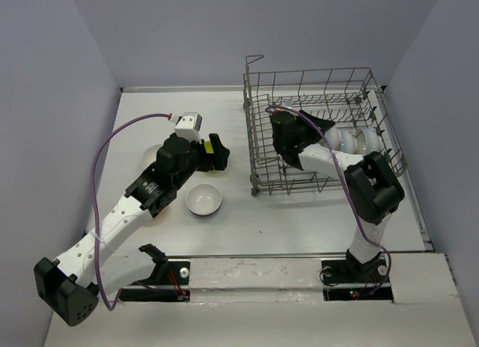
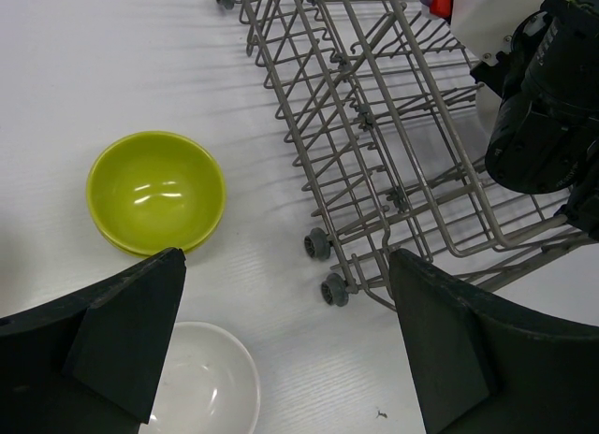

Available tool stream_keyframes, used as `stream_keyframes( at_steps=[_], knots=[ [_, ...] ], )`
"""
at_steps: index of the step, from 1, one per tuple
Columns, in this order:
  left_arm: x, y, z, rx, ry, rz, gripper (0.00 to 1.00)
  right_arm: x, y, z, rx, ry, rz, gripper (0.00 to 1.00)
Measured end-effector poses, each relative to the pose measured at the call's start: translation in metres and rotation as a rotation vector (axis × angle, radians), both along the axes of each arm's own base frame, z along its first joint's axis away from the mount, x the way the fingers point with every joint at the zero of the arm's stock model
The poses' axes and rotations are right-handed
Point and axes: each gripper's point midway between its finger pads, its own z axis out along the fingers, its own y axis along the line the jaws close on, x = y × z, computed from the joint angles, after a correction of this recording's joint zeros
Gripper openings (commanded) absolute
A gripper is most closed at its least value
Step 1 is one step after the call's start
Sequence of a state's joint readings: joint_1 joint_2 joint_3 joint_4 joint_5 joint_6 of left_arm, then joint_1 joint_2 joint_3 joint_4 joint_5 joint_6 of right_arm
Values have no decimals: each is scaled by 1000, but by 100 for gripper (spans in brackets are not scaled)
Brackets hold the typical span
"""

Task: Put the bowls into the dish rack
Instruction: Insert the bowl into the dish rack.

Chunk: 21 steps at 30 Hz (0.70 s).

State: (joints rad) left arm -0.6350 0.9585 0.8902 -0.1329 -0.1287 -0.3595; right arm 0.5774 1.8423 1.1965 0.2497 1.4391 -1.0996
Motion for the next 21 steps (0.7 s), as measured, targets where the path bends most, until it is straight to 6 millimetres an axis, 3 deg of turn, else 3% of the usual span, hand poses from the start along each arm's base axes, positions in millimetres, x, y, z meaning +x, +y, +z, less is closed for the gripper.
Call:
stream_keyframes(
  at_steps=[5,21],
  knots=[
    [0,0,0,0,0,0,99,0,3,0,1,0,8,35],
    [0,0,0,1,0,3,99,1,7,-5,-4,11,20,38]
  ],
)
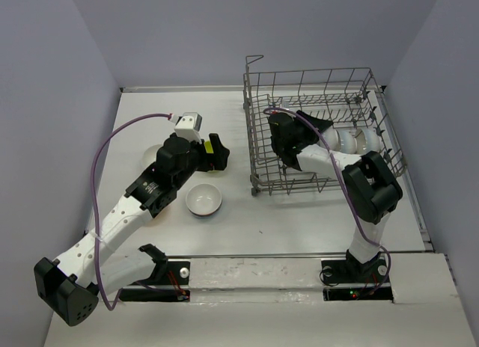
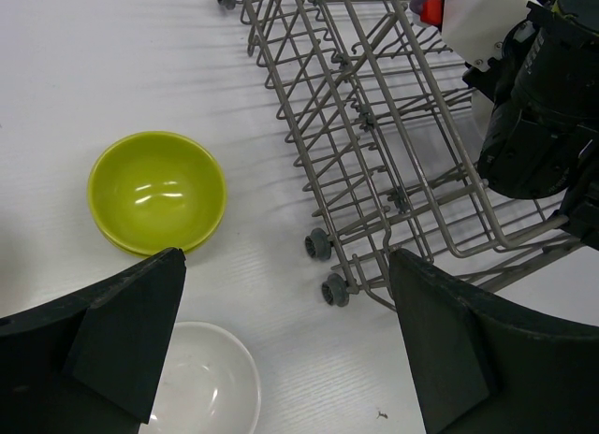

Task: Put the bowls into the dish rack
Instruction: Insert the bowl into the dish rack.

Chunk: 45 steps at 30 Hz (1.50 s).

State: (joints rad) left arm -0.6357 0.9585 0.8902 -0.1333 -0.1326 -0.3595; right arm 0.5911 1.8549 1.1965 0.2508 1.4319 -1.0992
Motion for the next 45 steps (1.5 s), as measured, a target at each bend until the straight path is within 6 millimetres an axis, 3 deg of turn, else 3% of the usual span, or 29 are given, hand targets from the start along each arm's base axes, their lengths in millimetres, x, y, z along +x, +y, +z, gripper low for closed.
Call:
stream_keyframes(
  at_steps=[15,45],
  knots=[
    [-1,-1,-1,2,1,-4,99,0,3,-1,4,-2,8,47],
    [0,-1,-3,9,6,-2,99,1,4,-2,2,1,12,54]
  ],
)
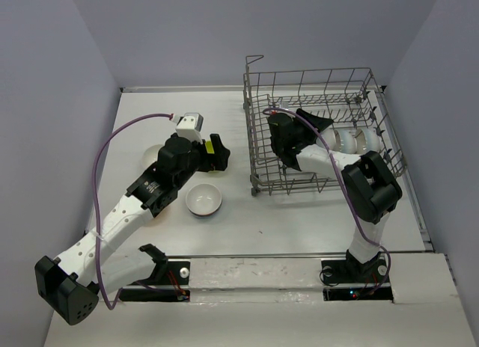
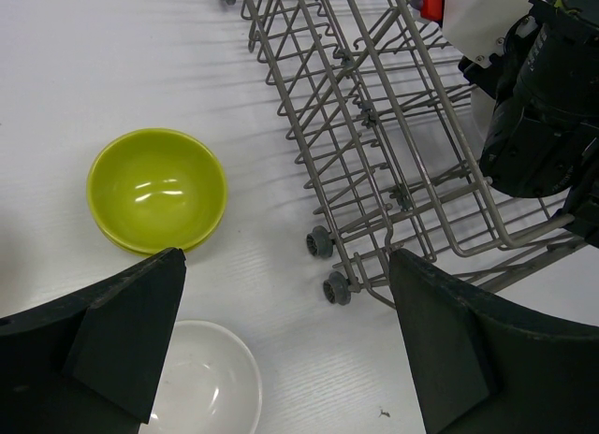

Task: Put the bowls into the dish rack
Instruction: Insert the bowl into the dish rack.

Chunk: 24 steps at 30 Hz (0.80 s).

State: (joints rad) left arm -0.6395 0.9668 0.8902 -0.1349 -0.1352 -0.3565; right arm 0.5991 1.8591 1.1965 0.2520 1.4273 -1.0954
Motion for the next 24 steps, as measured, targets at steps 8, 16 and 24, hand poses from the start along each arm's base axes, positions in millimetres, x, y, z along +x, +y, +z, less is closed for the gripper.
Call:
stream_keyframes(
  at_steps=[8,16,24],
  knots=[
    [0,0,0,1,0,0,99,1,1,-1,2,2,7,57],
    [0,0,0,1,0,0,99,1,2,-1,4,1,12,59],
    [0,0,0,1,0,0,99,1,3,-2,9,-2,14,65]
  ],
)
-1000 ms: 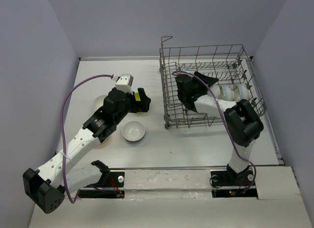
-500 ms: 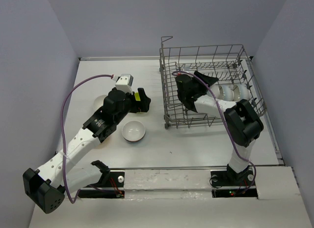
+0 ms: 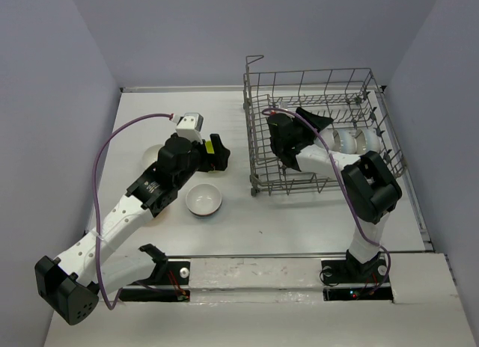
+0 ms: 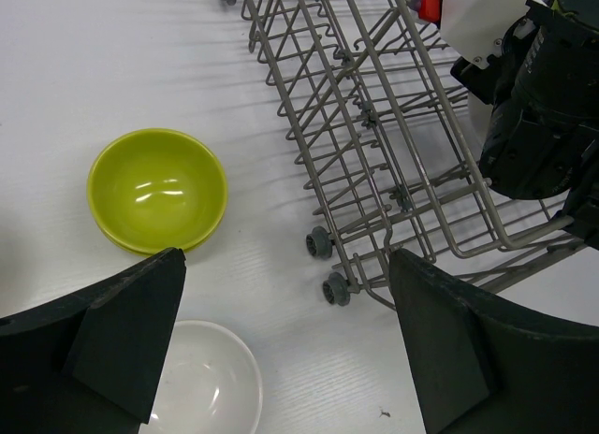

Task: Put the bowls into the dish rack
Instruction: Insert the bowl into the dish rack.

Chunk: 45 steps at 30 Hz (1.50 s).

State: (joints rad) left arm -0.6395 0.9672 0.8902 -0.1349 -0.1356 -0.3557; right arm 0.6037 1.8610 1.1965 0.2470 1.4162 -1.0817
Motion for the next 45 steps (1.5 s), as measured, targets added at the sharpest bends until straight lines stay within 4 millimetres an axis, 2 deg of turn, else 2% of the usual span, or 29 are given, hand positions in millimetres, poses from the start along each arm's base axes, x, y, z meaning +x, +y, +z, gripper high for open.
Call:
stream_keyframes(
  at_steps=[5,9,14,20,26,36,45],
  knots=[
    [0,0,0,0,0,0,99,0,0,-1,2,0,2,66],
    [0,0,0,1,0,0,99,0,0,-1,5,-2,2,77],
    [0,0,0,1,0,0,99,0,0,-2,7,-3,2,83],
    [0,0,0,1,0,0,99,0,0,-2,10,-5,3,86],
    [0,0,0,4,-1,-3,99,1,1,-4,13,0,8,99],
    [-1,-1,-1,8,0,-4,99,1,9,-12,38,21,43,100],
    [-1,0,-1,11,-1,-1,99,-5,36,-22,66,43,123,100]
  ],
)
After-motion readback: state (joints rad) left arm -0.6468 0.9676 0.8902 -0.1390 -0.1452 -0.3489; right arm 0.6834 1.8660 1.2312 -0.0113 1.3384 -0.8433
